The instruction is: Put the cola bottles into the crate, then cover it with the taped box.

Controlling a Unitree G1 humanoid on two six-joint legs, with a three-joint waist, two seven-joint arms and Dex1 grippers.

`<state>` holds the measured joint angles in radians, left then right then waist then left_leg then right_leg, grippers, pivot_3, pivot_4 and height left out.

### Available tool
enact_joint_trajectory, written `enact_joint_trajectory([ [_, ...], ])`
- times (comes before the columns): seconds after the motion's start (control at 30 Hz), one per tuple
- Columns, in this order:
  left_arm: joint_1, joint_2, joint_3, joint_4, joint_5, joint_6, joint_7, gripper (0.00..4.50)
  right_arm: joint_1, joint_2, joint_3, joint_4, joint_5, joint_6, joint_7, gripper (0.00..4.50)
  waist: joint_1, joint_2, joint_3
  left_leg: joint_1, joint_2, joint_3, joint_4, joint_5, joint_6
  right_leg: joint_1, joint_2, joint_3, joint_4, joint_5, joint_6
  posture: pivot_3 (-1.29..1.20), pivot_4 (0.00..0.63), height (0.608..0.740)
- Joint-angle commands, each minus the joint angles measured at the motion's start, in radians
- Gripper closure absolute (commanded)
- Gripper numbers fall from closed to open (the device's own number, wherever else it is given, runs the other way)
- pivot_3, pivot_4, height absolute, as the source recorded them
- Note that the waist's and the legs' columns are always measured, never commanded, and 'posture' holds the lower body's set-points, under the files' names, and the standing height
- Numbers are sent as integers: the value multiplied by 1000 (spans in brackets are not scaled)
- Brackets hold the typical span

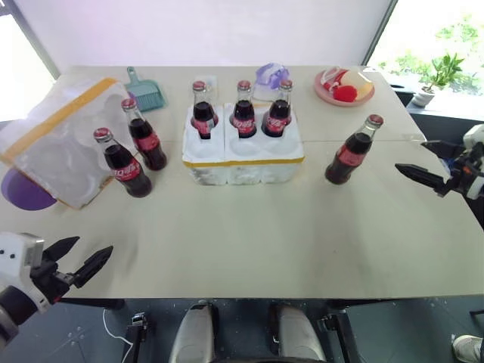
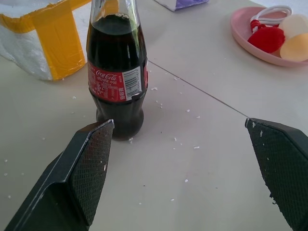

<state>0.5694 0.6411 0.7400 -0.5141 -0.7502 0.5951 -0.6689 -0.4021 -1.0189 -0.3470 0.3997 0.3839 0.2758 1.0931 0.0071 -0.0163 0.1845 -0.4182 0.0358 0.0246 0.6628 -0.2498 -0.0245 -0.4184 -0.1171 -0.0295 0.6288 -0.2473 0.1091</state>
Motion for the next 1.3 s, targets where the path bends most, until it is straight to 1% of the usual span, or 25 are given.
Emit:
enact_joint_trajectory([
  [0.03,-2,4,20,-27,4,-13,0,57,-23,-1,-19,11,4,-27,-4,0,0,0,0,0,0,0,0,0,0,0,0,0,0,0,0,0,150,736],
  [0.23,-24,-3,22,-16,-3,-6,13,57,-23,2,-22,27,1,-42,-6,0,0,0,0,0,0,0,0,0,0,0,0,0,0,0,0,0,150,736],
  [0.5,-86,-3,11,-4,-2,-7,45,57,8,-9,-30,7,19,-9,21,0,1,0,0,0,0,0,0,0,0,0,0,0,0,0,0,0,150,736],
  [0.57,-123,-1,10,-3,3,-10,67,57,1,-26,-40,-5,31,17,36,0,1,0,0,0,0,0,0,0,0,0,0,0,0,0,0,0,150,736],
  [0.7,-215,2,12,-2,-28,6,115,57,-34,-89,-71,-61,106,149,94,0,3,1,0,0,0,0,0,0,0,0,0,0,0,0,0,0,150,736],
  [0.83,-372,-6,-68,49,32,-11,208,57,-63,-190,-120,-209,250,350,184,0,5,5,1,0,0,0,1,0,0,0,0,0,1,0,0,0,150,736],
  [0.97,-487,-5,-151,133,122,-58,234,57,-101,-245,-177,-344,392,512,212,0,5,4,1,1,0,0,0,0,0,1,0,0,1,1,1,0,150,736],
  [1.1,-583,-4,-221,225,184,-99,229,57,-135,-264,-212,-451,493,619,184,0,5,4,1,1,0,0,0,0,0,1,0,0,1,1,1,0,150,736],
  [1.3,-700,-10,-324,348,261,-173,191,57,-116,-250,-242,-568,558,671,157,0,8,4,1,0,0,0,1,0,0,1,0,0,1,2,4,0,150,736],
])
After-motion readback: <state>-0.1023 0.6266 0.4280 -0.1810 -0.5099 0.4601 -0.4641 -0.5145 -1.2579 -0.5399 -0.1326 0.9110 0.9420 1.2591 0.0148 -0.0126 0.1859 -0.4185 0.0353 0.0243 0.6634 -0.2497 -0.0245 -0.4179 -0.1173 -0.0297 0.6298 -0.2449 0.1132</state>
